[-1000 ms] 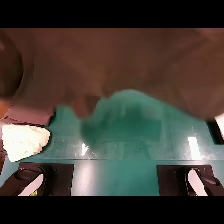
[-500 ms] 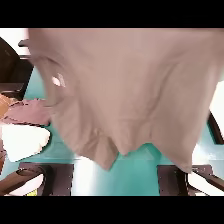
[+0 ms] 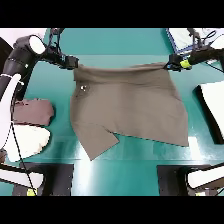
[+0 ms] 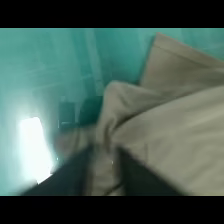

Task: Fold the shirts.

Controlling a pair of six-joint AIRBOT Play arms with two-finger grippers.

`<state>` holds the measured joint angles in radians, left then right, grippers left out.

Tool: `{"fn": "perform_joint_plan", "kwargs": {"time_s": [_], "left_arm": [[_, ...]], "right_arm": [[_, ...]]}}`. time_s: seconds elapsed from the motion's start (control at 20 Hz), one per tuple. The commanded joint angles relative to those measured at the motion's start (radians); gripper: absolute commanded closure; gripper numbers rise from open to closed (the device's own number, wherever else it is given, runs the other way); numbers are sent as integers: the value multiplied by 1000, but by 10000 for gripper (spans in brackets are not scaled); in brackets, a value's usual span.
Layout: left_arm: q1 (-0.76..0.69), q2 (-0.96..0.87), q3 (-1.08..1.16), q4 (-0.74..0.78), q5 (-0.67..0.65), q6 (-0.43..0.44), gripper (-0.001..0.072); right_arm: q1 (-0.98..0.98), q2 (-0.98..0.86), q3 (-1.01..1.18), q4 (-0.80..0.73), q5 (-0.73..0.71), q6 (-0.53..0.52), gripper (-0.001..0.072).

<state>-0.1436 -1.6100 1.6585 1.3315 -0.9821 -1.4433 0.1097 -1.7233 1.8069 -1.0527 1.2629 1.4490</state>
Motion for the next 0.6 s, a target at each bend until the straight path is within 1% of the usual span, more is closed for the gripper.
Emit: {"fn": "perform_joint_plan", "kwargs": {"time_s": [0.0,0.05,0.1,0.15,0.2,0.25,0.35,0.45,0.55], "left_arm": [[24,-33,11,-4,2,-40,137],[44,-32,31,-6,-62,-46,136],[69,-24,47,-25,-156,-43,137],[96,-8,46,-58,-246,-20,137],[116,6,42,-87,-329,17,137],[132,31,14,-95,-383,37,136],[145,114,-120,-95,-372,37,136],[144,213,-319,-87,-322,31,136],[144,312,-543,-87,-272,24,136]], "right_arm": [[0,-113,154,15,50,-2,250],[-10,-115,188,15,97,-3,253],[-13,-106,203,15,142,-5,262],[-25,-82,198,14,189,-30,263],[-36,-50,174,16,226,-35,297],[-42,-2,124,22,246,-53,326],[-59,112,-19,64,250,-75,327],[-74,237,-182,94,227,-82,326],[-74,360,-332,90,185,-90,326]]}}
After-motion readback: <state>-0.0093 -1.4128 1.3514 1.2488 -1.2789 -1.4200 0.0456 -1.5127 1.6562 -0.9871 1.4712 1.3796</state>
